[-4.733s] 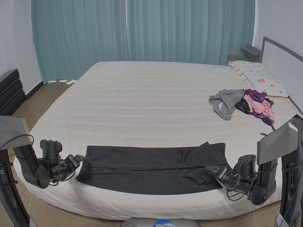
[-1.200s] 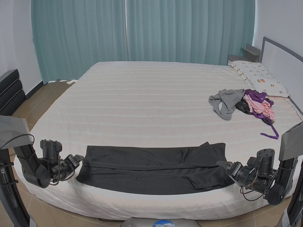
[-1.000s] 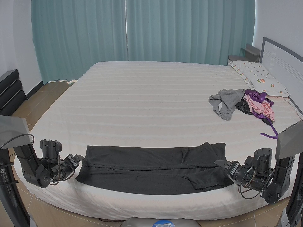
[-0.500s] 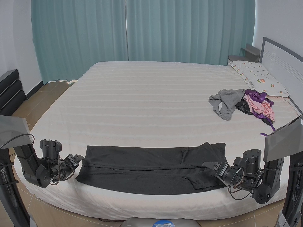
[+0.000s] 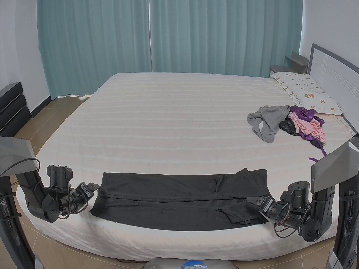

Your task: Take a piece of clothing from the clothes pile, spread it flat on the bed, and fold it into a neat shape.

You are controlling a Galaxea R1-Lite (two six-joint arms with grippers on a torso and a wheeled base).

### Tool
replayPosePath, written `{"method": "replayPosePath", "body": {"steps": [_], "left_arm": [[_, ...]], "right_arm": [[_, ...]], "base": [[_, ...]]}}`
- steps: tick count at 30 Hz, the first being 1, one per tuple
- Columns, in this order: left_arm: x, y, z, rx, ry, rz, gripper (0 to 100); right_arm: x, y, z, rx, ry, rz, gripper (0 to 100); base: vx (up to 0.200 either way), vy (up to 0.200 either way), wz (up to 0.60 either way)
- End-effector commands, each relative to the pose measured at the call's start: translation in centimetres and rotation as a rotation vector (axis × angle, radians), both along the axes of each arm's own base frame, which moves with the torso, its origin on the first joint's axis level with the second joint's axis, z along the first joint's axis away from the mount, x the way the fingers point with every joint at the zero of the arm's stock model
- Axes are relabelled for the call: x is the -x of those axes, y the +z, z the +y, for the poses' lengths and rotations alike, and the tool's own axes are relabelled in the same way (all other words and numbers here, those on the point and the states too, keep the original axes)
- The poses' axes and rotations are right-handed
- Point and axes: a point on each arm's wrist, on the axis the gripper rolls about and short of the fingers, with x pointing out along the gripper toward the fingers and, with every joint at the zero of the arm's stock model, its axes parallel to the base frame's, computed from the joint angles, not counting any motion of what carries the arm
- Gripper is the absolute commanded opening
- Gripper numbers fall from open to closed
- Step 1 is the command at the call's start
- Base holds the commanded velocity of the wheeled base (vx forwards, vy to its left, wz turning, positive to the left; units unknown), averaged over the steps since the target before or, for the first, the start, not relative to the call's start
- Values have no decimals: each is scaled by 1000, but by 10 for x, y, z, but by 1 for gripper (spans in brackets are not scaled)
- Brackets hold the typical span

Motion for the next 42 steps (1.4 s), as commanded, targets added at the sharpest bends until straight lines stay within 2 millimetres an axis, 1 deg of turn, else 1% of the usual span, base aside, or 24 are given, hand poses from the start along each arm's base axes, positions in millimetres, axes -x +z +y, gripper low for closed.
{"method": "replayPosePath", "body": {"steps": [1, 5, 8, 14, 18, 22, 24, 26, 28, 29, 30, 32, 33, 34, 35, 36, 38, 42], "left_arm": [[0, 5, 0, 6, -6, -17, 100], [-1, 6, 0, 4, -4, -23, 100], [-1, 6, 0, 5, -4, -21, 100], [0, 7, 0, 6, -6, -26, 100], [-1, 9, 0, 7, -6, -34, 100], [-1, 15, -1, 29, -32, -57, 100], [-9, 23, 1, 74, -73, -93, 100], [-14, 26, 3, 95, -88, -104, 100], [-31, 31, 4, 132, -118, -114, 100], [-32, 31, 4, 134, -119, -111, 100], [-47, 30, 5, 147, -131, -91, 100], [-63, 27, 6, 156, -140, -69, 100], [-64, 26, 6, 157, -141, -66, 100], [-78, 21, 6, 174, -164, -44, 100], [-84, 19, 7, 185, -180, -39, 100], [-86, 18, 7, 187, -184, -39, 100], [-97, 7, 9, 172, -259, -14, 100], [-109, -8, 10, 94, -337, -6, 100]], "right_arm": [[5, 23, -2, -26, 0, -67, 100], [6, 33, -5, -42, -17, -97, 100], [4, 32, -9, -41, -32, -97, 100], [3, 33, -12, -43, -45, -100, 100], [2, 33, -13, -42, -50, -104, 100], [0, 34, -16, -42, -67, -110, 100], [-1, 33, -20, -40, -80, -109, 100], [-1, 33, -21, -40, -85, -109, 100], [-2, 33, -23, -40, -89, -109, 100], [-2, 33, -23, -40, -89, -109, 100], [-1, 33, -23, -40, -89, -108, 100], [-1, 32, -23, -40, -90, -104, 100], [-1, 32, -23, -39, -89, -105, 100], [-1, 31, -23, -39, -89, -97, 100], [0, 31, -23, -38, -87, -94, 100], [0, 31, -23, -38, -87, -94, 100], [1, 30, -23, -38, -83, -88, 100], [2, 29, -22, -37, -78, -82, 100]], "base": [[0, 0, 0], [0, 0, 0], [0, 0, 0], [200, 0, 0], [0, 0, 0], [0, 0, 0], [0, 0, 0], [0, 0, 0], [0, 0, 0], [0, 0, 0], [0, 0, 0], [0, 0, 0], [0, 0, 0], [0, 0, 0], [0, 0, 0], [0, 0, 0], [0, 0, 0], [0, 0, 0]]}}
